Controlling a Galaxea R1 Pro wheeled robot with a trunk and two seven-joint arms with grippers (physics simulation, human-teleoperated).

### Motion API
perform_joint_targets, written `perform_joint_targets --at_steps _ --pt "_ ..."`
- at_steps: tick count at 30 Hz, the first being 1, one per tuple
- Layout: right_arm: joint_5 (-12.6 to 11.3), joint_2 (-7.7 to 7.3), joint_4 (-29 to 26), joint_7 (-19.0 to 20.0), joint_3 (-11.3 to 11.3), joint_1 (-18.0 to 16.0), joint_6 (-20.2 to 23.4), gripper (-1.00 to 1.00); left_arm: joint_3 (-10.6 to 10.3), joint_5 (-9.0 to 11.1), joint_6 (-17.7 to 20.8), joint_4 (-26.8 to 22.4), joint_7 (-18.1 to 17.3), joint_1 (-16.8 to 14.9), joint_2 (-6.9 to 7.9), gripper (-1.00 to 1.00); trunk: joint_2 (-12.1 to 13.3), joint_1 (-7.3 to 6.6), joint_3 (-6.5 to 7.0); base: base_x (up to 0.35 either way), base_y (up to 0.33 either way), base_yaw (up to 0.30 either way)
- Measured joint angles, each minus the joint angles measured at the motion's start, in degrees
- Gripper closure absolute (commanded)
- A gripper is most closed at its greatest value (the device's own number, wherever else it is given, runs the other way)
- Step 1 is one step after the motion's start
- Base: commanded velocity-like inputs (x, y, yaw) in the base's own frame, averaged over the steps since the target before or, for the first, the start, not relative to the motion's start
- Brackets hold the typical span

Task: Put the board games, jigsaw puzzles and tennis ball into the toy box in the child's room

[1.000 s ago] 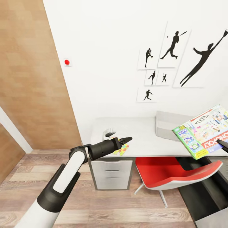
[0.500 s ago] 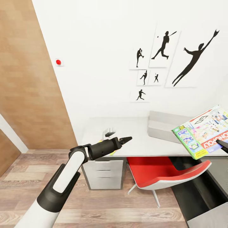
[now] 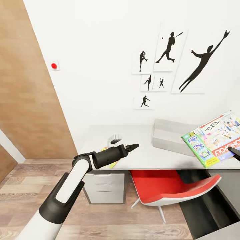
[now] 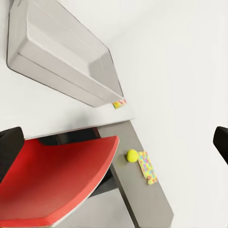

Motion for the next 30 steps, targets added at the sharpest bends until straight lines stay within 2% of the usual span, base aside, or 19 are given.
perform_joint_targets --at_steps 9,22,30 --pt "0.4 0.14 0.0 0.0 -0.1 0.1 -0.3 1.0 -0.2 -0.1 -0.3 0.1 0.0 0.3 -0.03 -1.0 0.0 0.01 0.0 0.19 -0.172 0.0" --pt "1.7 0.17 0.0 0.1 -0.2 0.6 -0.4 1.0 0.0 0.1 -0.1 -0.1 -0.3 0.4 0.24 -1.0 0.0 0.02 0.0 0.023 -0.02 0.0" --pt "1.7 0.25 -0.4 0.2 -0.2 0.6 -0.5 1.0 0.1 -0.5 -0.1 -0.1 0.0 1.0 0.68 -1.0 0.0 0.02 0.0 0.049 -0.146 0.0"
